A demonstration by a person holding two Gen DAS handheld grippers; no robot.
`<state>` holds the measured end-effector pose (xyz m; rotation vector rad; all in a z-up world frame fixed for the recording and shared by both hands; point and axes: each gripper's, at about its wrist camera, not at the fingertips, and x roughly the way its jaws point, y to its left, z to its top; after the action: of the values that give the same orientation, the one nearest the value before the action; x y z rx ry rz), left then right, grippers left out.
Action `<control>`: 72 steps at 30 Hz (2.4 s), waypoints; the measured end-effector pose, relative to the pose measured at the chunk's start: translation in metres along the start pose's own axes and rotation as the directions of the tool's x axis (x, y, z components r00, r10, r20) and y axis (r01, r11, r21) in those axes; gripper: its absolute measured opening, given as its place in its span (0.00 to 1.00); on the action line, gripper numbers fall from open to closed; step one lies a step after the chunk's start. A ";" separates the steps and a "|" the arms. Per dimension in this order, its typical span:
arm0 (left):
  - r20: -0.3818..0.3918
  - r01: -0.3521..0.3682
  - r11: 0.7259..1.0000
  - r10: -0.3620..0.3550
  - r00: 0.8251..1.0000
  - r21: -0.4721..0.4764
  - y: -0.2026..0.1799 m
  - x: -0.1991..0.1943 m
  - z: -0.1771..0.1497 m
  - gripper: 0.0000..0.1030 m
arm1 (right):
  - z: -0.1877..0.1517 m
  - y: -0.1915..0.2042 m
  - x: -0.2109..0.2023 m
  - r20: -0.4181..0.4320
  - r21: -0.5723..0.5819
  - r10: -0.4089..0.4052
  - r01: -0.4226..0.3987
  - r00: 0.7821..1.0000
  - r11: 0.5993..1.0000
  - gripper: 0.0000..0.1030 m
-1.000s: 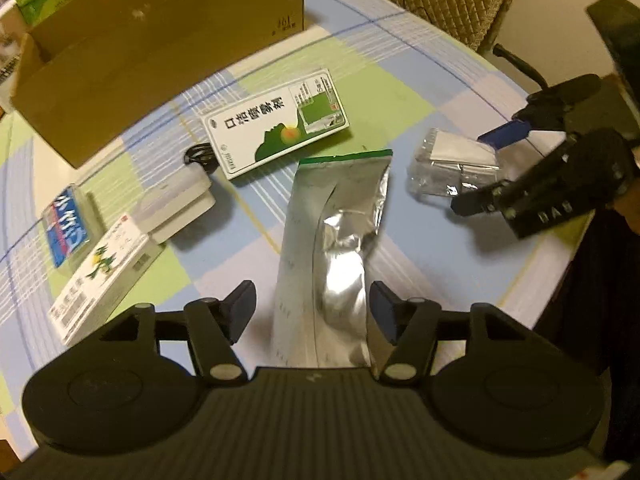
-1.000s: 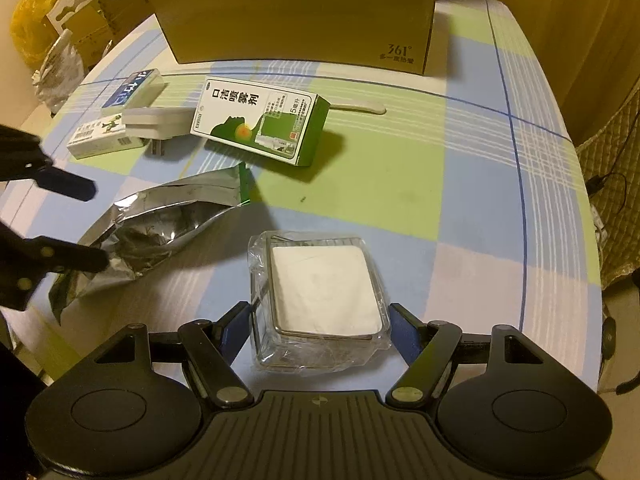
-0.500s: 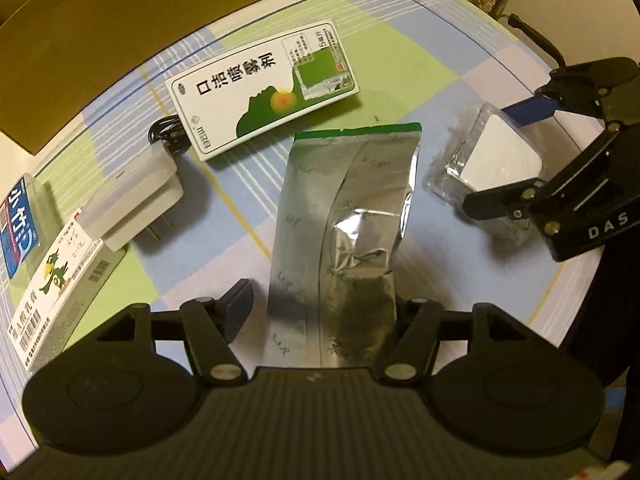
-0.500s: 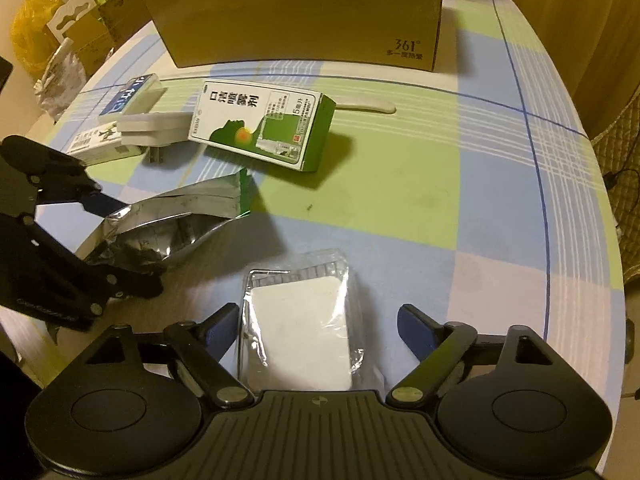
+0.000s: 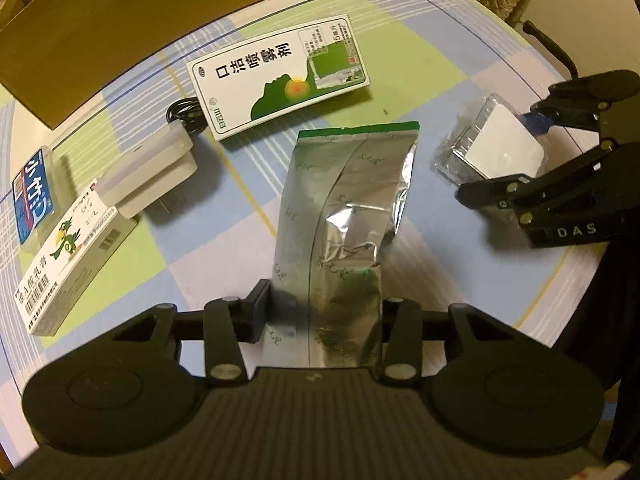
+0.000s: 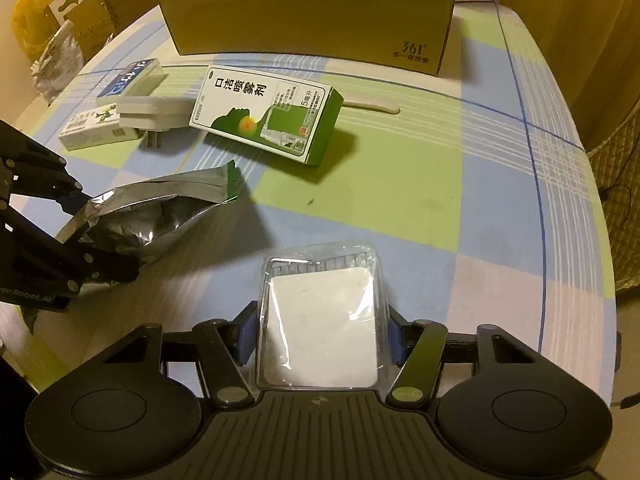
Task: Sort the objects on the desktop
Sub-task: 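Lift the foil bag and plastic tray with both tools toward the cardboard box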
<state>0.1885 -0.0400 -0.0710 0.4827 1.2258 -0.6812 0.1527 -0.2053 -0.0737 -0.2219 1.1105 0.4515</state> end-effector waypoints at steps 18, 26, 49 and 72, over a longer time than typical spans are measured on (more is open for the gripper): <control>0.002 -0.054 0.998 0.054 0.999 -0.033 -0.008 -0.006 -0.002 0.31 | -0.004 0.003 -0.009 0.034 -0.017 -0.011 0.011 0.999 1.000 0.54; 0.024 -0.047 0.997 0.049 0.999 -0.067 -0.009 -0.024 -0.009 0.29 | -0.009 0.007 -0.024 0.060 -0.005 -0.005 0.006 0.998 1.000 0.54; 0.131 -0.058 0.988 0.078 0.988 -0.146 -0.005 -0.094 -0.003 0.28 | 0.002 0.003 -0.095 0.163 0.055 0.000 -0.009 0.987 0.998 0.54; 0.269 -0.085 0.966 0.151 0.951 -0.243 0.062 -0.186 0.085 0.28 | 0.134 -0.001 -0.154 0.305 -0.013 -0.010 0.015 0.952 1.000 0.54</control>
<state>0.2564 -0.0133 0.1298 0.2523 0.9783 -0.4794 0.2059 -0.1906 0.1229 -0.1652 0.8025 0.4657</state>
